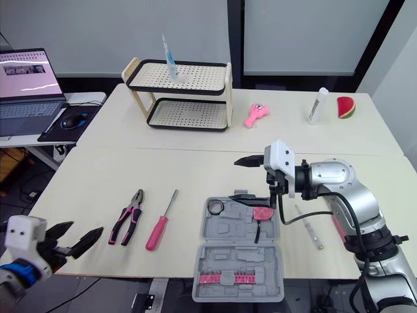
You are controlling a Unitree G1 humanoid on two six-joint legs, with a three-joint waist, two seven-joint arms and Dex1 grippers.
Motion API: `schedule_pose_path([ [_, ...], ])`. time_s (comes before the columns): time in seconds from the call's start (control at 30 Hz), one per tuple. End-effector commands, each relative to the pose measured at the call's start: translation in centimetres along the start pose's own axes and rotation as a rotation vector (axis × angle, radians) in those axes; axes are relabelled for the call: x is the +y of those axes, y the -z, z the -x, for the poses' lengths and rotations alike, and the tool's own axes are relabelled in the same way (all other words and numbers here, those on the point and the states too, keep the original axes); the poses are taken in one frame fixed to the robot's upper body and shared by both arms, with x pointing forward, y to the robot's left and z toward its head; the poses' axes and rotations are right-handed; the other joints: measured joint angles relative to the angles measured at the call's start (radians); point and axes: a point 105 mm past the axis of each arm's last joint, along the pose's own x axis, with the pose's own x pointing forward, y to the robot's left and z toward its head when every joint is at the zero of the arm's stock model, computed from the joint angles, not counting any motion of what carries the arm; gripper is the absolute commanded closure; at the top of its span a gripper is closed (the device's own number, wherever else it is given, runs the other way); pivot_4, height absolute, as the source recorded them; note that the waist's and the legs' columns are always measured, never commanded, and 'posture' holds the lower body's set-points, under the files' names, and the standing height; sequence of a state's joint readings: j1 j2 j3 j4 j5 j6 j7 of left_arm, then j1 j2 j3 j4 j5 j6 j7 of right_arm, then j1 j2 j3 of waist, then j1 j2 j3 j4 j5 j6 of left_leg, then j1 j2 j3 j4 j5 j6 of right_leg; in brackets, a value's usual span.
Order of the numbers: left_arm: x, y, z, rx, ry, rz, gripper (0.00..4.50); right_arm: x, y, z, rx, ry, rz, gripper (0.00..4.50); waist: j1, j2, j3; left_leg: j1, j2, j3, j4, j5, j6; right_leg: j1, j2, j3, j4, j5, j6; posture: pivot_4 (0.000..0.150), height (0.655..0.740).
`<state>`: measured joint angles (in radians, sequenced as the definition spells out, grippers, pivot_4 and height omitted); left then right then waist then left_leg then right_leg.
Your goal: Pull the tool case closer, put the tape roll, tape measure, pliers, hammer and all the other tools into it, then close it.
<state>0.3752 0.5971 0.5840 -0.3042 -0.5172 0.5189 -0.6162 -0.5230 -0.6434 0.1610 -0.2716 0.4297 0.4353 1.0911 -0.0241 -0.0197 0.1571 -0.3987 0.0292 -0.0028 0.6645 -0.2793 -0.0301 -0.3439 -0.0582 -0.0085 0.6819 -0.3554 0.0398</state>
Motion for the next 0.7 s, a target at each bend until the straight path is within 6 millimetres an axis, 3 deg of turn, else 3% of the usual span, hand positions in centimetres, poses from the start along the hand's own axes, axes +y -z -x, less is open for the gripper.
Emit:
schedule_pose_path([
  [0.03,-0.4,0.2,-1.5,0.003,-0.040,0.001,0.00,0.1,-0.8,0.2,-0.010,0.014,0.049,0.03,-0.001,0.000,0.000,0.000,0.000,0.000,0.000,0.000,0.000,0.000,0.000,0.000,0.000,0.000,0.000,0.150,0.7400],
  [0.2,-1.6,1.3,-5.2,0.027,-0.043,-0.019,0.00,0.0,-0.6,0.6,0.012,0.038,0.049,0.03,-0.001,0.000,0.000,0.001,0.000,0.000,0.000,0.000,0.000,0.000,0.001,0.000,0.000,0.000,0.000,0.150,0.7400],
  [0.4,-2.1,3.1,-7.8,0.082,-0.034,-0.045,0.00,0.1,-0.5,0.9,0.025,0.051,0.046,0.03,-0.003,0.000,0.000,0.000,0.000,0.000,0.000,0.000,0.000,0.000,0.001,0.000,-0.001,0.000,0.000,0.150,0.7400],
  [0.67,-2.5,4.0,-9.2,0.115,-0.039,-0.068,0.00,0.3,-0.5,1.1,0.033,0.059,0.040,0.03,-0.001,0.000,0.000,0.000,0.000,0.000,0.000,0.000,0.000,0.001,0.001,0.000,0.000,0.000,0.000,0.150,0.7400],
  [0.7,-2.4,4.1,-9.2,0.121,-0.047,-0.074,0.18,0.4,-0.5,1.1,0.034,0.059,0.041,0.00,-0.001,0.000,0.000,0.000,0.000,0.000,0.000,0.000,0.000,0.001,0.001,0.000,0.000,0.000,0.000,0.150,0.7400],
])
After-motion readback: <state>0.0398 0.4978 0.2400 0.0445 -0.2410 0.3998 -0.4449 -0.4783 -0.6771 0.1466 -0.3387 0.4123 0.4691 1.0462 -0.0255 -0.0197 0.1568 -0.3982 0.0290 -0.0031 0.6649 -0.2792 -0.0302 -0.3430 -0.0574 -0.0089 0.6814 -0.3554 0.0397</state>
